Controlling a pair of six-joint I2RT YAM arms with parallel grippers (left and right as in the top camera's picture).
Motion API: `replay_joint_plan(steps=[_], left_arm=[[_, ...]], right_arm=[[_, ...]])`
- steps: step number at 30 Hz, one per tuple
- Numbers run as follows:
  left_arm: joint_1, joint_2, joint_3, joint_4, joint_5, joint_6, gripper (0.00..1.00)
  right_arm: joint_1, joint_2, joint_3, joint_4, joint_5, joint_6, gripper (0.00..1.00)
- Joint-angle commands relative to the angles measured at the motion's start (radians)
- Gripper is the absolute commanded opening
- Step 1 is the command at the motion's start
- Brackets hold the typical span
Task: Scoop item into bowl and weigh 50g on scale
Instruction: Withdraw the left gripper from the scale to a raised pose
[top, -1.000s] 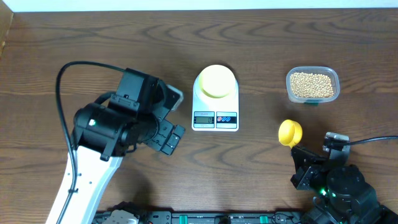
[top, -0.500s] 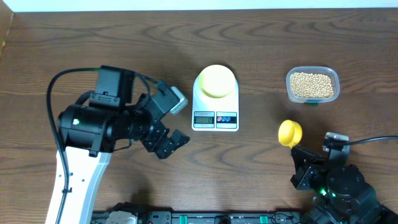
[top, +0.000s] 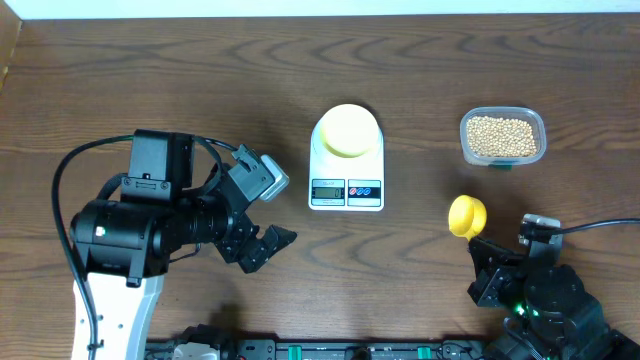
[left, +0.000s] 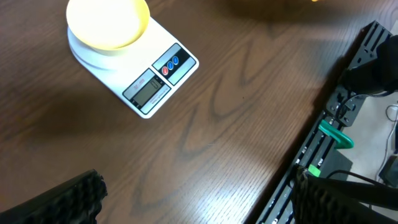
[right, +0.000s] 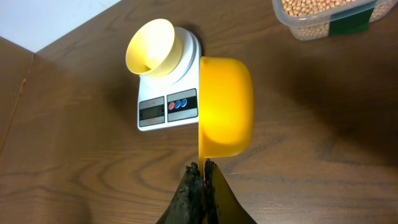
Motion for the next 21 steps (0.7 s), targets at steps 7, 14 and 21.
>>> replay_joint_plan(steps=[7, 14, 21], left_arm=[[0.006, 0.002, -0.077, -0.002, -0.045, 0.159, 0.98], [0.032, 0.026, -0.077, 0.117, -0.111, 0.053, 0.98], [0.032, 0.071, -0.077, 0.132, -0.112, 0.055, 0.98]], right_arm=[[-0.004, -0.004, -0.003, -0.003, 0.012, 0.008, 0.01], [-0.004, -0.003, -0.003, 0.005, 0.01, 0.008, 0.01], [-0.004, -0.004, -0.003, 0.005, -0.007, 0.008, 0.01]])
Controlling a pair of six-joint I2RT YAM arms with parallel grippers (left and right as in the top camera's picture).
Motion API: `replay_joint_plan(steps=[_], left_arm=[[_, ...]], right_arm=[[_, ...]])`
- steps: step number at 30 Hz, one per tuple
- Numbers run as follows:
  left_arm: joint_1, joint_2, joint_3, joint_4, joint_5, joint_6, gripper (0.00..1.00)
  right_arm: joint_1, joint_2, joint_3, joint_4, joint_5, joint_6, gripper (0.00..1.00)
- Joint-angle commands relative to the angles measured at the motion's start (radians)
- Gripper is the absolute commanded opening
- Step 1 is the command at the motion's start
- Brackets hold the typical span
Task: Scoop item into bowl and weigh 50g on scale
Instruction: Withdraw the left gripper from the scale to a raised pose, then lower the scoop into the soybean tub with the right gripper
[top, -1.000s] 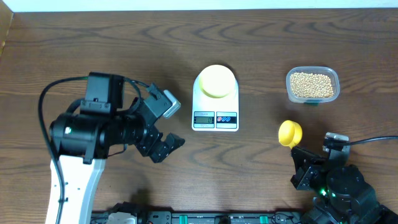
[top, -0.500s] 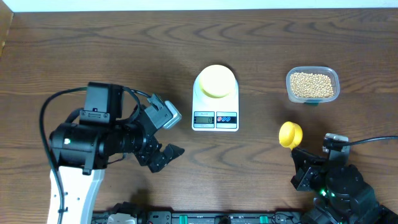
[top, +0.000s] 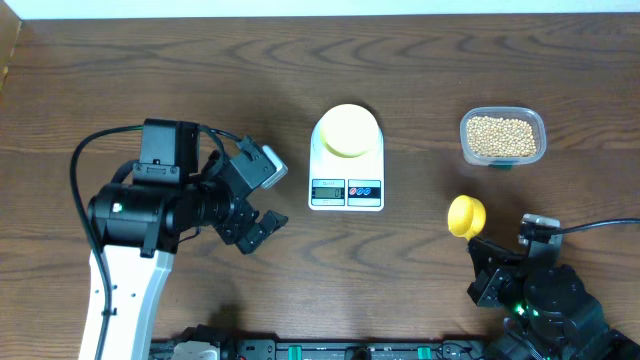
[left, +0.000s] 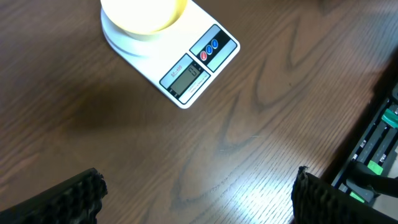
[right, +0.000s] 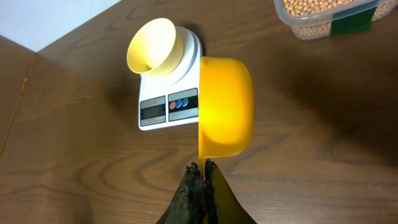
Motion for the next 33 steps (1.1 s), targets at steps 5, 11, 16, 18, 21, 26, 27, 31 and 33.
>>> replay_joint_plan(steps=[5, 11, 16, 18, 21, 26, 27, 31, 33], left_arm=[[0.005, 0.046, 0.002, 0.001, -0.007, -0.016, 0.98], [0.005, 0.047, 0.002, 0.001, -0.006, -0.016, 0.98], [0.005, 0.047, 0.002, 0.001, -0.007, -0.016, 0.98], [0.005, 0.047, 0.002, 0.001, -0.007, -0.016, 0.98], [0.005, 0.047, 0.002, 0.001, -0.007, -0.016, 0.98], [0.005, 0.047, 0.002, 0.001, -0.006, -0.016, 0.98], [0.005, 0.047, 0.002, 0.001, -0.007, -0.016, 0.98], [0.005, 0.047, 0.002, 0.001, -0.006, -0.016, 0.98], [0.005, 0.047, 0.002, 0.001, -0.007, -0.016, 0.98]], right_arm=[[-0.004, -0.004, -0.003, 0.013, -0.017, 0.008, 0.01], [-0.004, -0.004, -0.003, 0.013, -0.016, 0.008, 0.01], [-0.004, -0.004, -0.003, 0.013, 0.003, 0.007, 0.01], [-0.004, -0.004, -0.003, 0.013, 0.018, 0.007, 0.01], [-0.004, -0.003, -0.008, 0.018, 0.09, 0.007, 0.01], [-0.004, -0.002, -0.031, 0.077, 0.223, -0.023, 0.01], [-0.004, -0.001, -0.038, 0.097, 0.235, -0.048, 0.01], [-0.005, 0.042, -0.072, 0.184, 0.304, -0.131, 0.01], [-0.005, 0.098, -0.079, 0.234, 0.328, -0.132, 0.01]])
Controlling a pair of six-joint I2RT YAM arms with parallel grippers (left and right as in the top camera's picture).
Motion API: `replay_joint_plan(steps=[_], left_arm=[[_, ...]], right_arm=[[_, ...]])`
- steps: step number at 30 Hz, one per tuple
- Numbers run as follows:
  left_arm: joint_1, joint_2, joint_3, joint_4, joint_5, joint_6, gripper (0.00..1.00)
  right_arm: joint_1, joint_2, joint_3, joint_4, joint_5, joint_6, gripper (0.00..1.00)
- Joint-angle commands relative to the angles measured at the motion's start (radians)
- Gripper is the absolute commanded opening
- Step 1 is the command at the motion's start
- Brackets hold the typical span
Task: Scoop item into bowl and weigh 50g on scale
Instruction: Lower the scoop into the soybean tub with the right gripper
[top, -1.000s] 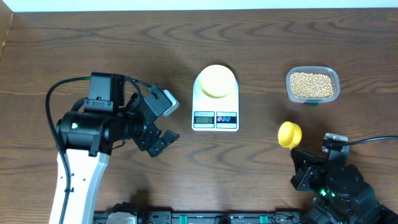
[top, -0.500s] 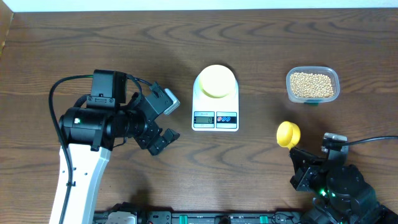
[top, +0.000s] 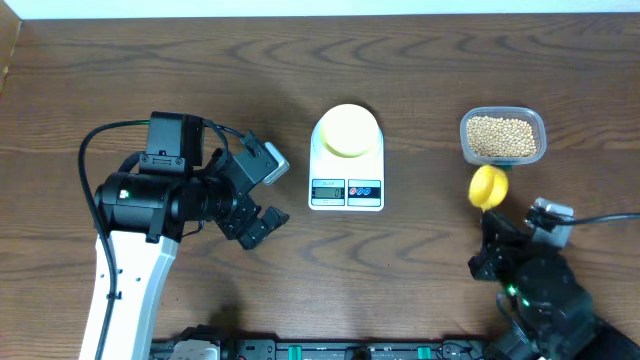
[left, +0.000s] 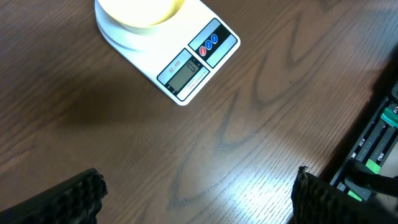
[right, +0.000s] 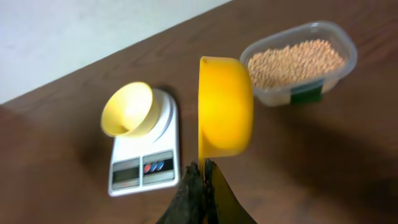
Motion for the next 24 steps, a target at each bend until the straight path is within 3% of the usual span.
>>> replay_joint_plan(steps=[1, 5, 9, 18, 20, 24], left_arm=[[0.005, 0.003, 0.002, -0.001, -0.006, -0.015, 0.98], [0.005, 0.003, 0.002, -0.001, -0.006, -0.015, 0.98], [0.005, 0.003, 0.002, -0.001, -0.006, -0.015, 0.98], [0.005, 0.003, 0.002, -0.001, -0.006, -0.015, 0.98], [0.005, 0.003, 0.002, -0.001, -0.006, -0.015, 0.98], [0.005, 0.003, 0.002, -0.001, -0.006, -0.015, 0.98]], right_arm=[[-0.004, 0.119, -0.019, 0.118, 0.086, -0.045, 0.01], [-0.015, 0.227, -0.016, 0.319, 0.086, -0.027, 0.01], [-0.087, 0.372, 0.05, 0.392, 0.004, -0.039, 0.01], [-0.439, 0.644, 0.438, -0.069, -0.165, -0.242, 0.01], [-0.549, 0.711, 0.523, -0.192, -0.274, -0.366, 0.01], [-0.643, 0.742, 0.554, -0.264, -0.381, -0.523, 0.01]])
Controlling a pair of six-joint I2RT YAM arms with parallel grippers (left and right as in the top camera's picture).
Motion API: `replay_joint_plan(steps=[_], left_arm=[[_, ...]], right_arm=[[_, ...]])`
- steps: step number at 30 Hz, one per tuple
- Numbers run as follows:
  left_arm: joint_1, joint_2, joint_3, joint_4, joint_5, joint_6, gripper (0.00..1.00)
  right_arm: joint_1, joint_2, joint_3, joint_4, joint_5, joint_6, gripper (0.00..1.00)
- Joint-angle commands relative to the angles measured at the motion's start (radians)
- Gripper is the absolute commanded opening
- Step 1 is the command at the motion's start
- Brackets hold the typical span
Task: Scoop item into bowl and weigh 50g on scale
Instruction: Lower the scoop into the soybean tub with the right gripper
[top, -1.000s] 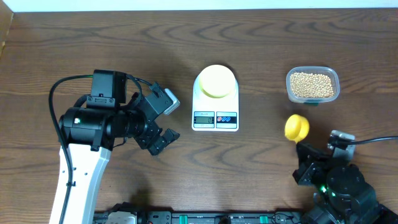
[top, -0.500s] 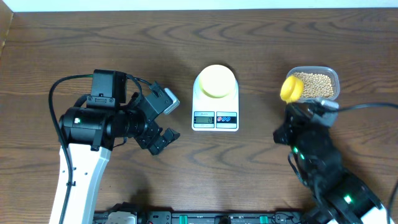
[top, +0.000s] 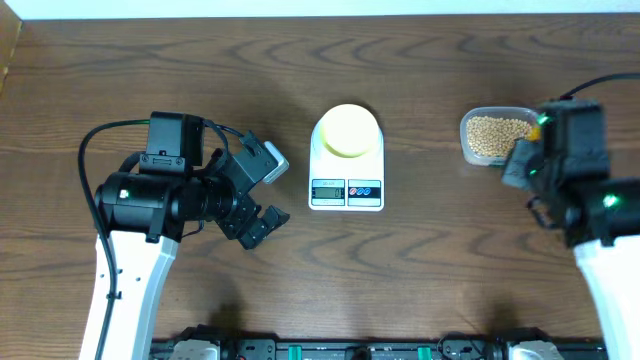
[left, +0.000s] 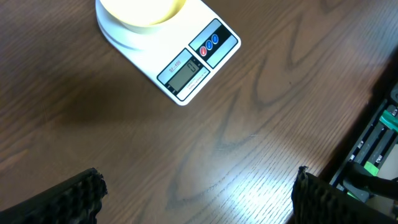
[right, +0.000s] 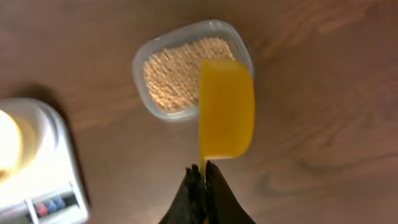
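A clear tub of small tan beans (top: 488, 135) stands at the right rear (right: 177, 71). My right gripper (right: 203, 171) is shut on the thin handle of a yellow scoop (right: 226, 109), which hangs on edge over the tub's right part. In the overhead view the right wrist hides the scoop. A yellow bowl (top: 347, 130) sits on the white scale (top: 347, 190) in the middle of the table (left: 186, 62). My left gripper (top: 268, 195) stands open to the left of the scale, with nothing between its fingers (left: 62, 199).
The table is dark wood. A black rail with green parts (left: 373, 162) runs along its front edge. The scale's edge and the bowl (right: 9, 140) show at the left of the right wrist view. The right arm's body (top: 590, 200) stands beside the tub.
My right arm has gone from the front right of the table back to the tub, and the scoop now hangs over the beans. The left gripper has not moved.
At first my right gripper held the scoop low near the front right, and the open left gripper was left of the scale. The left arm shifted slightly back. The scoop then stood close before the tub, and now it is over it.
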Motion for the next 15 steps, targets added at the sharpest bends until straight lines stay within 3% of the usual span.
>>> replay_joint_plan(steps=[1, 3, 15], left_arm=[[0.005, 0.002, 0.002, -0.002, -0.006, -0.001, 0.98], [0.005, 0.002, 0.002, -0.002, -0.006, -0.001, 0.98], [0.005, 0.002, 0.002, -0.002, -0.006, -0.001, 0.98]], right_arm=[[-0.063, 0.009, 0.019, -0.015, -0.133, -0.201, 0.01], [-0.063, 0.01, 0.005, 0.032, -0.121, -0.286, 0.01], [-0.054, 0.273, 0.002, 0.135, 0.094, -0.291, 0.01]])
